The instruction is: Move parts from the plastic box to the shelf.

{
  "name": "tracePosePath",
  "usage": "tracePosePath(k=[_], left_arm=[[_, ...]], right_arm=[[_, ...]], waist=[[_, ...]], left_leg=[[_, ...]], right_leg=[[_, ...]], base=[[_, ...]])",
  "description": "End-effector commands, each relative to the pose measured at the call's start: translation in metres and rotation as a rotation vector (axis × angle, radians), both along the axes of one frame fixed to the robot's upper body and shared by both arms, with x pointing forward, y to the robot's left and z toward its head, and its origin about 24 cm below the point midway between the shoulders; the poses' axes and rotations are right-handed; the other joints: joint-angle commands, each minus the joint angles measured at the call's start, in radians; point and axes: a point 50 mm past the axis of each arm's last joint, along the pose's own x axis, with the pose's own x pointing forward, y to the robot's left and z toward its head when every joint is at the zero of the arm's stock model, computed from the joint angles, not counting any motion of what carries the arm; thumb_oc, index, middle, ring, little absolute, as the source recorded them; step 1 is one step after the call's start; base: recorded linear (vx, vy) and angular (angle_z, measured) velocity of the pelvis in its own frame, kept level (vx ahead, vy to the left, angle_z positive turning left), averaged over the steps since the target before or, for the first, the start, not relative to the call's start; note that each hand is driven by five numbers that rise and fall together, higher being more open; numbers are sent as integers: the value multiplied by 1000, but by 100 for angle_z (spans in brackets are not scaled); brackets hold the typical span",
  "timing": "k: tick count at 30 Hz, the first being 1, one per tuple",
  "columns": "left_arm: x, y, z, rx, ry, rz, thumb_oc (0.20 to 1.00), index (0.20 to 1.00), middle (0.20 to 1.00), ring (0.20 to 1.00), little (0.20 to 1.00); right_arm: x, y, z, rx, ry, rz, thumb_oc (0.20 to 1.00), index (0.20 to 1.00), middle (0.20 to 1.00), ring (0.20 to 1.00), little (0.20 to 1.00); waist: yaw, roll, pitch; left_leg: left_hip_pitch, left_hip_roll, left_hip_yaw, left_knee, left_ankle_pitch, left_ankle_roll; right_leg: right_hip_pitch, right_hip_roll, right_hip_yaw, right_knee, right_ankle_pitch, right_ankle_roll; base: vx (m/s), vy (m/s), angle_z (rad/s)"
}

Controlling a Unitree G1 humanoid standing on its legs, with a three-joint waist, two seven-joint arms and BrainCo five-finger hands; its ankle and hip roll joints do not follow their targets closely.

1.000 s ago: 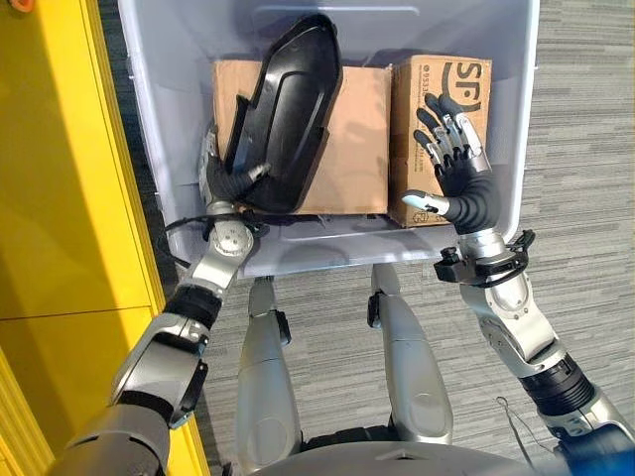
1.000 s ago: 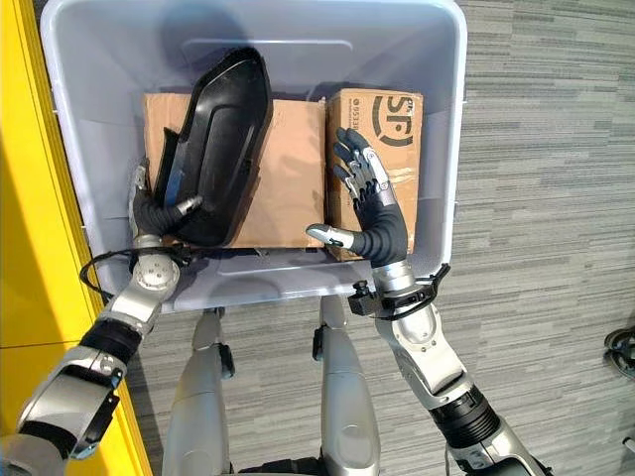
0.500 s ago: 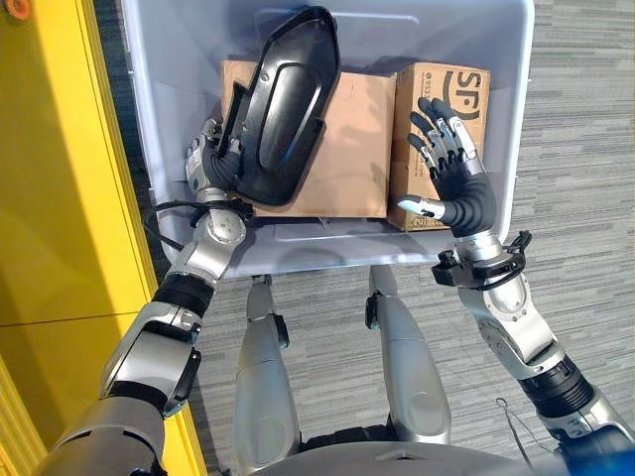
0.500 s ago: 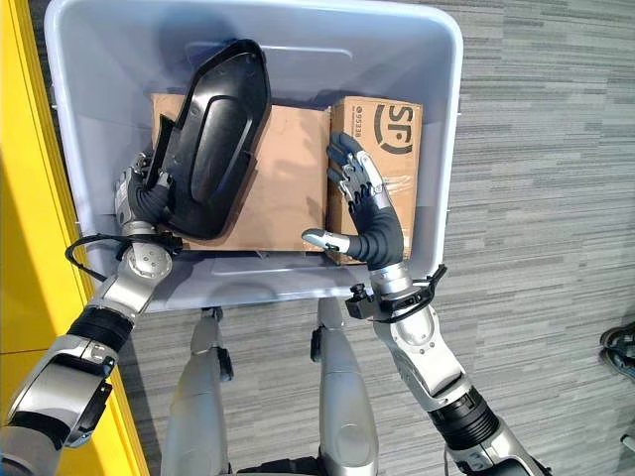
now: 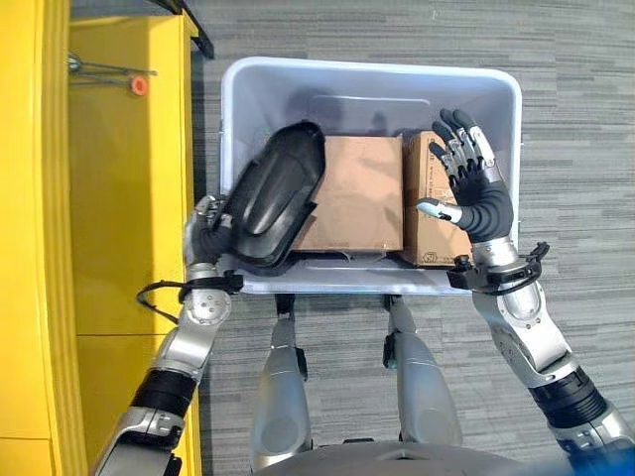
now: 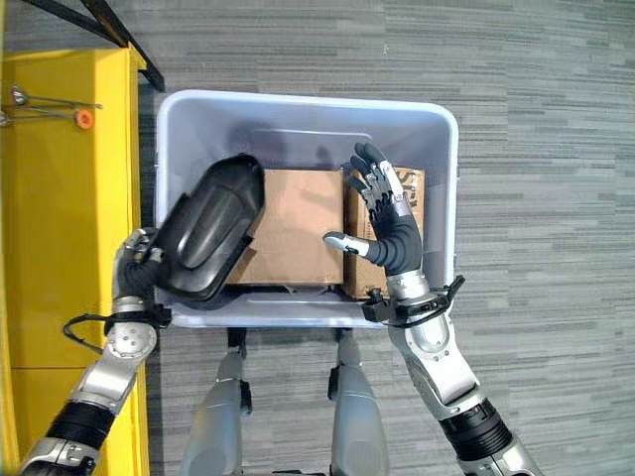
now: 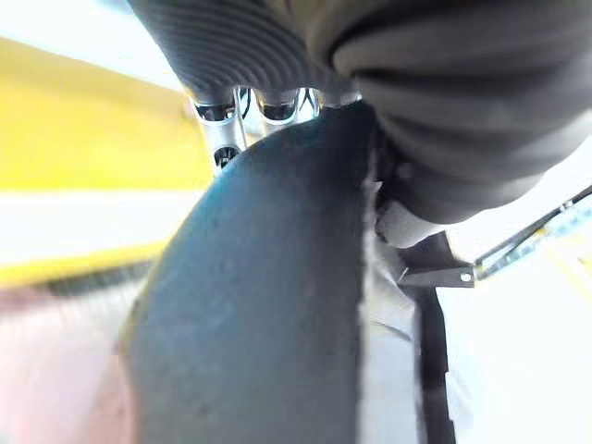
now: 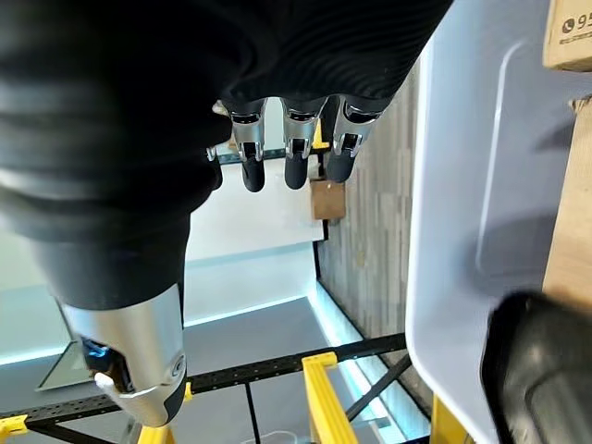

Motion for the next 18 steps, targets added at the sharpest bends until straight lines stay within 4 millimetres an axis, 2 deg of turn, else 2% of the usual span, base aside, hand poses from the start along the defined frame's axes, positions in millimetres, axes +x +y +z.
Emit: tracePosePath(k=[1, 7, 18], left_arm=[[11, 5, 42, 99, -163, -26, 200, 200, 200, 200, 200], [2, 6, 61, 145, -244, -55, 200, 200, 200, 200, 200], [-12, -17, 83, 111, -364, -238, 200, 200, 200, 200, 200]], right_arm=[[-2, -6, 15, -8, -96, -9, 1000, 1000, 1000, 1000, 1000], [1, -8, 13, -30, -83, -8, 1000, 1000, 1000, 1000, 1000], [0, -9, 4, -58, -37, 13, 1000, 1000, 1000, 1000, 1000]], waist=[[-9, -24, -12], [3, -11, -46], [4, -2, -111]], left_leg=[[71, -29, -28, 20, -52, 31], [101, -34, -37, 13, -54, 29], [154, -31, -29, 14, -59, 31]], right_leg=[[106, -6, -2, 70, -75, 58], [144, -12, -9, 54, -77, 59], [196, -11, 0, 26, -65, 60]], base=[[10, 0, 8], [10, 13, 5], [1, 3, 1]])
